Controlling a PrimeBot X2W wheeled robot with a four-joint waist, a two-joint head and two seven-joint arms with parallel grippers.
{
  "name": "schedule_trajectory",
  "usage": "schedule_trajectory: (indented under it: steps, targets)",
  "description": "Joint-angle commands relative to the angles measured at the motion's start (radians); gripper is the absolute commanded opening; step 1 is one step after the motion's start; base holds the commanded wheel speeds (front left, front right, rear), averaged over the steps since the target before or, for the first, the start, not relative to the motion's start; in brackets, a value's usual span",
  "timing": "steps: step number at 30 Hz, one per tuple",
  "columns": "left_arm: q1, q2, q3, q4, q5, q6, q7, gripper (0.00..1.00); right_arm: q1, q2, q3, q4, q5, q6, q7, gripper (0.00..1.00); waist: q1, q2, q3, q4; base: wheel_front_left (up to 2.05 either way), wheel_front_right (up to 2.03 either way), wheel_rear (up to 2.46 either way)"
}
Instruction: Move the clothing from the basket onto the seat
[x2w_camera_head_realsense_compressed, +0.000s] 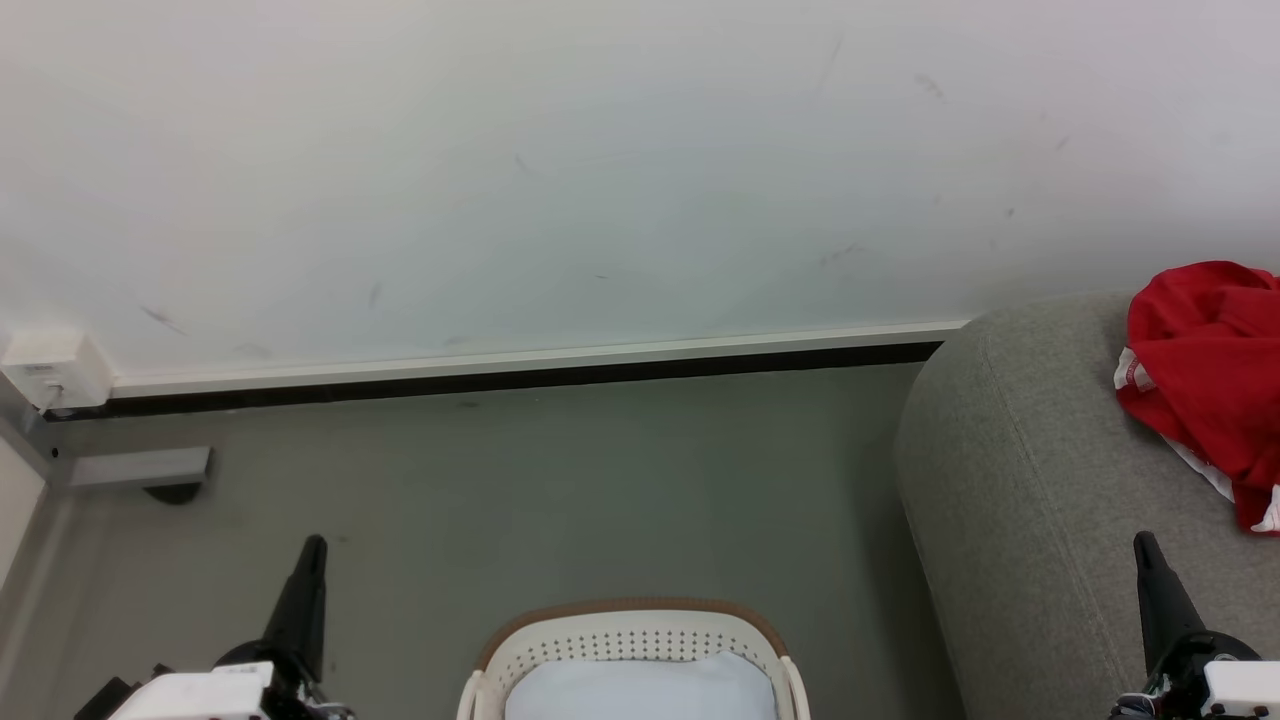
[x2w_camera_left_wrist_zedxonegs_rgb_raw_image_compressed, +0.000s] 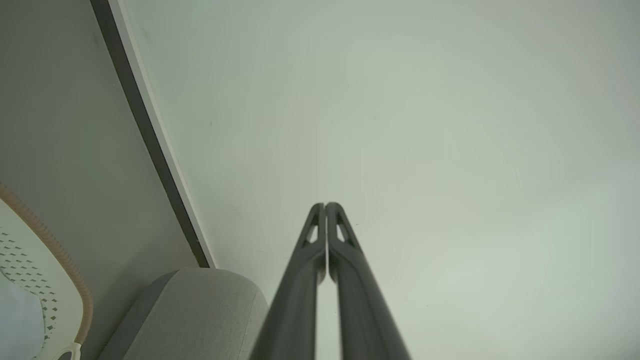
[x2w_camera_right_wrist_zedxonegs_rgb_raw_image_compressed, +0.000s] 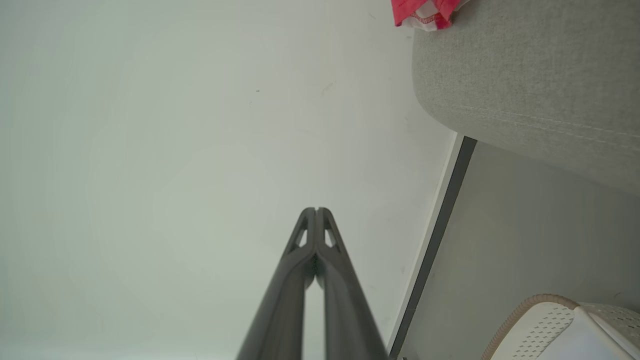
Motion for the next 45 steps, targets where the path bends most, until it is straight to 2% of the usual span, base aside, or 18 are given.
schedule_trajectory:
  steps: [1,45]
  targets:
    - [-0.009,0.007,0.002,-0.003,-0.014,-0.002,0.004,0.0,-0.012,-0.008,-0.004,-0.005,0.001,-0.002,0.004,0.0,0.0,0.0,0.0,0.0,0.0,0.0,0.0]
    - [-0.009,0.007,0.002,-0.004,-0.014,-0.002,0.004,0.0,-0.012,-0.008,-0.004,-0.005,0.001,-0.002,0.003,0.0,0.0,0.0,0.0,0.0,0.0,0.0,0.0]
